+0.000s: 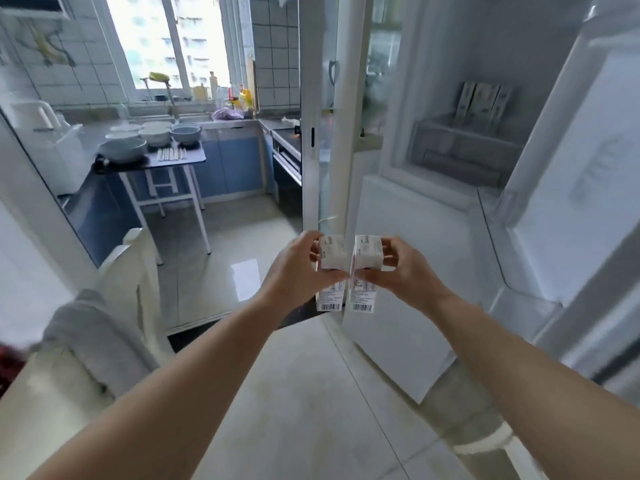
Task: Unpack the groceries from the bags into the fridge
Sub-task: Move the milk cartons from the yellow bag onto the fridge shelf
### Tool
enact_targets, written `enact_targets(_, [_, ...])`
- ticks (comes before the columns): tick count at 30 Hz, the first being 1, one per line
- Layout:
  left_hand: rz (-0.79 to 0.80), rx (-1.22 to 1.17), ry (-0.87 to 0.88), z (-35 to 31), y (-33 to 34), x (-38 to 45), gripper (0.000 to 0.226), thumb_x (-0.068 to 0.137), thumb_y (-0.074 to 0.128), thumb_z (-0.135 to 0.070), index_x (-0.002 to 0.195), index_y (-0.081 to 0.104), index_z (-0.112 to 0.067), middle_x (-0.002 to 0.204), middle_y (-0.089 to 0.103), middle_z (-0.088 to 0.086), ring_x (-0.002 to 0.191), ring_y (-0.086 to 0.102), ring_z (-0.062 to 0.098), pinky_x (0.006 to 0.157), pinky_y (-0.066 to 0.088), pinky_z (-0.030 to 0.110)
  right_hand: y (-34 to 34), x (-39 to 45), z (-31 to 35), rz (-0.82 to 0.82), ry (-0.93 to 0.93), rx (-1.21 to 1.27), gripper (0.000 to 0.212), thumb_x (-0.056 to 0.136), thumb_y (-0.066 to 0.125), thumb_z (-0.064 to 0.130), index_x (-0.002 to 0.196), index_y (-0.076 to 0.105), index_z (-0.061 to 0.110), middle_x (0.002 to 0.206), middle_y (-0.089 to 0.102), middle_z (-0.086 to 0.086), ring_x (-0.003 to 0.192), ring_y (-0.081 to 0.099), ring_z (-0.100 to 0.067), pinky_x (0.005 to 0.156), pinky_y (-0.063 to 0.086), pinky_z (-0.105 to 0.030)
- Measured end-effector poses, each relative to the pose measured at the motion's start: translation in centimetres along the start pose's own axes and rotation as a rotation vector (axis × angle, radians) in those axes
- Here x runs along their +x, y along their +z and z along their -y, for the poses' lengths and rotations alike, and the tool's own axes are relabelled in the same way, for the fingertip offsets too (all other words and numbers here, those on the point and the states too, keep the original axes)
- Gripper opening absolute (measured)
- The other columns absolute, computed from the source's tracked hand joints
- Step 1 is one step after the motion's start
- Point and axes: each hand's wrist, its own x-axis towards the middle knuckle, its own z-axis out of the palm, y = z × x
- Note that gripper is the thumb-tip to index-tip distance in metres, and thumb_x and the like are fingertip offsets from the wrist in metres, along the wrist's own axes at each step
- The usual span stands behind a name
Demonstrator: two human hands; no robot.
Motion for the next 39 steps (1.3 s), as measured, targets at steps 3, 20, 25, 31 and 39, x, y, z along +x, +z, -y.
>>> enact_targets(3, [0.020, -0.024, 0.038, 1.4, 0.3, 6.5, 0.068, 0.063, 0.085, -0.035, 0.120, 0.052, -0.019, 0.109, 0.063, -0.004, 0.091, 0.061, 0.012, 0.065, 0.050, 0.017, -0.4, 5.1, -1.6, -0.086, 0.047, 0.016, 0.049, 0.069, 0.083, 0.023, 0.109, 0.054, 0.023, 0.101, 0.063, 0.013, 0.096, 0.063, -0.007, 0.079, 0.053, -0.025])
enact_targets(20, [0.321, -0.127, 0.354, 1.8, 7.1, 43.3, 0.074, 0.062, 0.084, -0.041, 0.125, 0.049, -0.023, 0.109, 0.062, -0.005, 0.095, 0.060, 0.013, 0.085, 0.053, 0.035, -12.4, 29.0, -6.2, -0.524, 0.191, -0.058, 0.051, 0.069, 0.081, 0.024, 0.114, 0.056, 0.027, 0.106, 0.067, 0.007, 0.099, 0.064, -0.008, 0.091, 0.053, -0.037])
enact_targets(25, [0.347, -0.129, 0.469, -1.5, 10.4, 51.9, 0.072, 0.066, 0.081, -0.041, 0.129, 0.052, -0.020, 0.107, 0.066, -0.005, 0.095, 0.063, 0.014, 0.086, 0.052, 0.033, -18.9, 34.9, -8.0, -0.640, 0.190, -0.096, 0.050, 0.072, 0.079, 0.027, 0.117, 0.058, 0.027, 0.103, 0.068, 0.012, 0.097, 0.065, -0.008, 0.090, 0.052, -0.033])
enact_targets(31, [0.353, -0.173, 0.510, -7.3, 16.5, 61.6, 0.042, 0.070, 0.078, -0.040, 0.106, 0.064, -0.025, 0.092, 0.070, -0.010, 0.086, 0.066, 0.009, 0.081, 0.055, 0.031, -27.9, 42.1, -11.4, -0.755, 0.142, -0.024, 0.052, 0.077, 0.075, 0.019, 0.125, 0.055, 0.022, 0.111, 0.067, -0.001, 0.099, 0.065, -0.016, 0.087, 0.055, -0.036])
enact_targets(39, [0.414, -0.302, 0.508, -13.5, 26.2, 71.3, 0.050, 0.069, 0.080, -0.038, 0.114, 0.062, -0.024, 0.100, 0.069, -0.010, 0.093, 0.065, 0.009, 0.090, 0.053, 0.036, -38.1, 47.6, -16.8, -0.844, 0.172, -0.019, 0.051, 0.078, 0.074, 0.014, 0.125, 0.055, 0.021, 0.108, 0.067, 0.001, 0.101, 0.065, -0.018, 0.086, 0.055, -0.039])
